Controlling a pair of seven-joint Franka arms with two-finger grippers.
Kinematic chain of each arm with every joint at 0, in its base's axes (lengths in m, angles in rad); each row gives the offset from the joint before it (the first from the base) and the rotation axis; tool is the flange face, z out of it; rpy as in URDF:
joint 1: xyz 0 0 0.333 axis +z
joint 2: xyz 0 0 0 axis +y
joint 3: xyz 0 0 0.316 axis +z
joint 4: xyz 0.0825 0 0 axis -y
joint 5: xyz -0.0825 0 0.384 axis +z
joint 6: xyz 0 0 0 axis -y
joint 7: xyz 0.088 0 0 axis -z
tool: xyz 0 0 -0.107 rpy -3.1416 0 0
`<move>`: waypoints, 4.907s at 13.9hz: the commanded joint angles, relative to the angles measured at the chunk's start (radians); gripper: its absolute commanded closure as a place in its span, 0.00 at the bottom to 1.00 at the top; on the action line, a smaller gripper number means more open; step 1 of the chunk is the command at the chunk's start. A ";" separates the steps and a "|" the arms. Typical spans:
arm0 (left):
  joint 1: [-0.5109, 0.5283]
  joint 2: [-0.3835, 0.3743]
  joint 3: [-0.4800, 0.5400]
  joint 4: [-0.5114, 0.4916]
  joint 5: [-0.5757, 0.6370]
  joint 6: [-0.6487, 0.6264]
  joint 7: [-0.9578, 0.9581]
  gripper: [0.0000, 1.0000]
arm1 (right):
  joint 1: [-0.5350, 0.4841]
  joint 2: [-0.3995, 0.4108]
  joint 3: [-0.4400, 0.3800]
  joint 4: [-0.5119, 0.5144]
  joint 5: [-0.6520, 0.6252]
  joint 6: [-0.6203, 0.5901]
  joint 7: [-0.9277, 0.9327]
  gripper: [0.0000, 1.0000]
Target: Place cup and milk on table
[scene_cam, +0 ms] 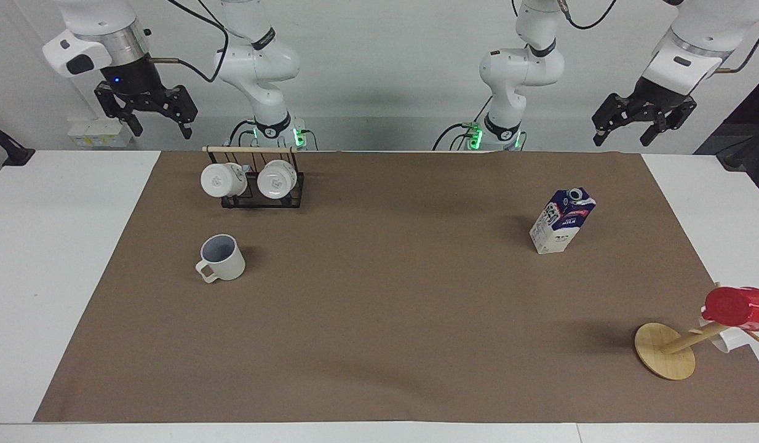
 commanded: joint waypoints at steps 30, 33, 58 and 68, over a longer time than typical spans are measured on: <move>0.004 0.002 -0.001 0.015 0.007 -0.019 -0.006 0.00 | 0.025 0.002 0.003 -0.117 0.018 0.189 -0.006 0.00; 0.004 0.003 -0.001 0.015 0.007 -0.019 -0.006 0.00 | 0.058 0.054 0.003 -0.154 0.020 0.279 0.057 0.00; 0.051 -0.007 0.002 0.005 0.010 -0.041 -0.004 0.00 | 0.062 0.209 0.003 -0.645 0.046 0.935 -0.027 0.00; 0.048 -0.009 -0.003 -0.007 0.010 -0.012 -0.007 0.00 | 0.065 0.211 0.003 -0.642 0.070 0.935 -0.024 1.00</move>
